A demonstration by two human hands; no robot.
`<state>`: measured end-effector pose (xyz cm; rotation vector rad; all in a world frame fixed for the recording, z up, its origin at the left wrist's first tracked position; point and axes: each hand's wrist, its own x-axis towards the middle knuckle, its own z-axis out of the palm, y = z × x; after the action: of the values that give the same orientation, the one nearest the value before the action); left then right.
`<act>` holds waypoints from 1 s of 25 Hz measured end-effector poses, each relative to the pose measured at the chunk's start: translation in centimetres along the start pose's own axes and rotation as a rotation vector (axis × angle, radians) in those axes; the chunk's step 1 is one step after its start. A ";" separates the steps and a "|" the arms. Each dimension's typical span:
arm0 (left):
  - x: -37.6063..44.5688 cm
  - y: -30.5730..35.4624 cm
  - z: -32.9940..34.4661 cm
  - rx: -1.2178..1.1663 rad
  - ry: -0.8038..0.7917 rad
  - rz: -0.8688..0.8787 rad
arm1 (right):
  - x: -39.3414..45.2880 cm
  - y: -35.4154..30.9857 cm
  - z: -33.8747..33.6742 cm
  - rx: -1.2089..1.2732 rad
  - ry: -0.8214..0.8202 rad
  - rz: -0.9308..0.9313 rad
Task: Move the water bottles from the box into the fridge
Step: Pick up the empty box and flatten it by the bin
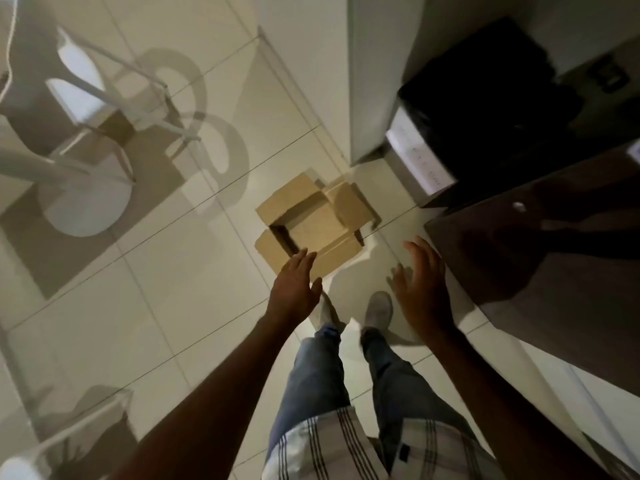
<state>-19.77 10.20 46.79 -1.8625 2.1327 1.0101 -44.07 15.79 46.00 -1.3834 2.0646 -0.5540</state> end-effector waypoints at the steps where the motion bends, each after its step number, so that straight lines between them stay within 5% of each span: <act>1: 0.6 -1.4 0.6 -0.037 -0.002 -0.044 | 0.6 0.0 1.5 -0.008 -0.034 -0.001; 10: 11.4 -16.9 12.6 -0.372 -0.051 -0.444 | 9.7 3.8 21.4 -0.086 -0.303 0.082; 21: 24.2 -31.9 31.1 -0.530 0.057 -0.651 | 18.5 18.2 42.3 -0.023 -0.299 0.362; 25: 27.5 -33.5 35.0 -0.800 0.189 -0.927 | 20.4 22.1 45.8 0.060 -0.241 0.492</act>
<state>-6.36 6.59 -7.13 -2.8952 0.6290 1.5182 -34.38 4.35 -6.68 -0.8132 2.0637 -0.2242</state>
